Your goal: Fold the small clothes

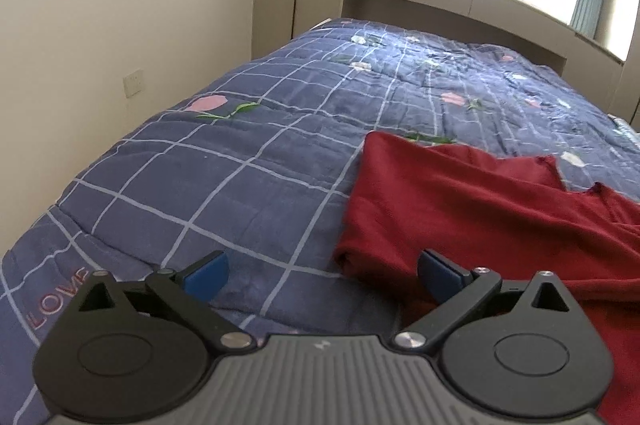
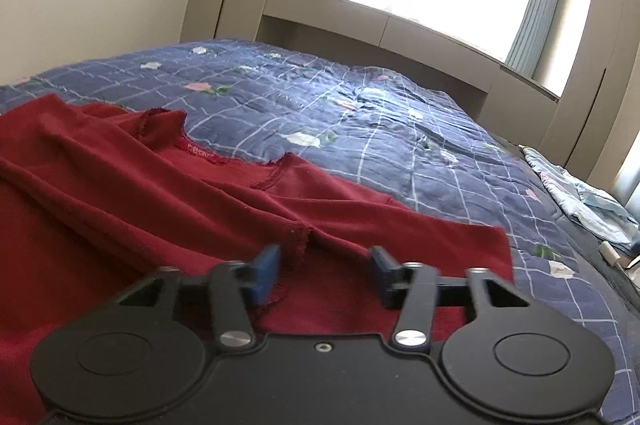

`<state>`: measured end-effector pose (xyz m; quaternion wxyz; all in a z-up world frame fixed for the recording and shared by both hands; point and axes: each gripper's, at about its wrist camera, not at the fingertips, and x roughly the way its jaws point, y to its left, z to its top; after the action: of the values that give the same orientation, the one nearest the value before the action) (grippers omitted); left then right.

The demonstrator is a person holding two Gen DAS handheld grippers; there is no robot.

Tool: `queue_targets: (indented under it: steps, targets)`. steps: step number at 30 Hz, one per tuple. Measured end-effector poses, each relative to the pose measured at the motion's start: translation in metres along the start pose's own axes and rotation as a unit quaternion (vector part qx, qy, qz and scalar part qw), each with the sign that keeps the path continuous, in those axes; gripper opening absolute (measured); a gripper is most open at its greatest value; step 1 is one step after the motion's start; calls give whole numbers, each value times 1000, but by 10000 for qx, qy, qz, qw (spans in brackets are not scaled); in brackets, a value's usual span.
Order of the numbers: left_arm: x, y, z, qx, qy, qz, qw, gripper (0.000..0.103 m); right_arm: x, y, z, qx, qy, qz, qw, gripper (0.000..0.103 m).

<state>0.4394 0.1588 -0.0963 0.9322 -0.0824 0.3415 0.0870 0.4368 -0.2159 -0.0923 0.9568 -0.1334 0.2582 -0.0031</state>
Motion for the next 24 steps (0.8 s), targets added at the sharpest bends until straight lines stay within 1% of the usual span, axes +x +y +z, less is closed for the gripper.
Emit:
queue_targets:
  steps: [3,4,6,10,13,16,18,20,24]
  targets:
    - [-15,1,-5,56,12,-92,9999,103,-18,-8,-4,37,-81,87,9999,88]
    - [-22,1,-8,87,27,-114,9999,103,-25,-10,-6,12,-101,95,9999,90]
    - [-35,1,-14,122,41,-150,9998,103,-44,-13,-11,-37,-163,134,9998,100]
    - [-69,2,-34,265,62,-355,9990,103,-85,-18,-25,-129,-223,270,9993,102]
    - [-97,2,-55,445,83,-560,9974,103,-117,-19,-39,-148,-109,319,9993,102]
    - [-120,3,-75,557,203,-768,9953,103,-149,-20,-58,-49,68,347,9994,102]
    - [-135,4,-89,645,329,-867,9936,103,-169,-20,-69,152,218,401,9988,102]
    - [-148,5,-102,718,448,-927,9921,103,-188,-23,-82,510,453,589,9959,102]
    - [-168,7,-123,885,604,-945,9897,103,-219,-29,-109,1303,817,926,9838,102]
